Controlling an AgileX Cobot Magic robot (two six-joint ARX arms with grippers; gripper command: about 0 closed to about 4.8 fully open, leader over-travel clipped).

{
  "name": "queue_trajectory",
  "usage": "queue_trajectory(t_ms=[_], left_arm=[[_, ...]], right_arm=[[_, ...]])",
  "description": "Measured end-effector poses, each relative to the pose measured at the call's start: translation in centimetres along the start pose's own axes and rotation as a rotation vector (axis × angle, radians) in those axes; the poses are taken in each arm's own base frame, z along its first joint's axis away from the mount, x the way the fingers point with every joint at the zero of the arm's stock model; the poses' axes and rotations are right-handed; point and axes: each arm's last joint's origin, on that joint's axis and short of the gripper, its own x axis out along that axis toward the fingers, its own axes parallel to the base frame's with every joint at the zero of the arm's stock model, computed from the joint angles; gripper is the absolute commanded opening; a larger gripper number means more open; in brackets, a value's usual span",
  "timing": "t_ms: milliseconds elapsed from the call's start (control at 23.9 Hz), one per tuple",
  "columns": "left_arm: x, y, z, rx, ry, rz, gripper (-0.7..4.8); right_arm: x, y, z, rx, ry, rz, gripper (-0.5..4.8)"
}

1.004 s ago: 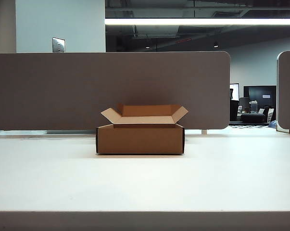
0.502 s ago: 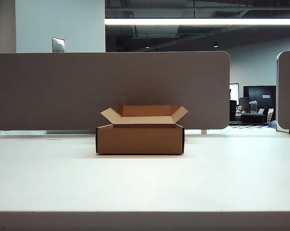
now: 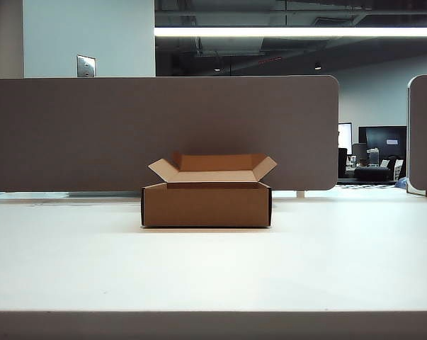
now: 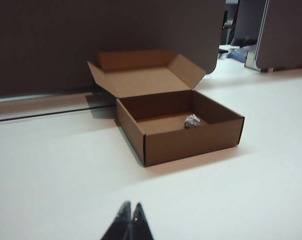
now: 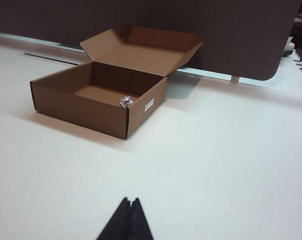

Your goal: Pick up all the paper balls on the table and put them in the paper box.

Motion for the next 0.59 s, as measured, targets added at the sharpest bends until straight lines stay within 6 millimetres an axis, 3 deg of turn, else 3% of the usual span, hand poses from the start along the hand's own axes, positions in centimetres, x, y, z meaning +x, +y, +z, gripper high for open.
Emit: queue_trajectory(t_ms=[586], left_arm=[[-0.23,0.28,-0.71,0.004,0.069,0.103,0.00]], right_arm=[[-0.01,0.30,-0.38,-0.083,0.026,0.092,-0.01]])
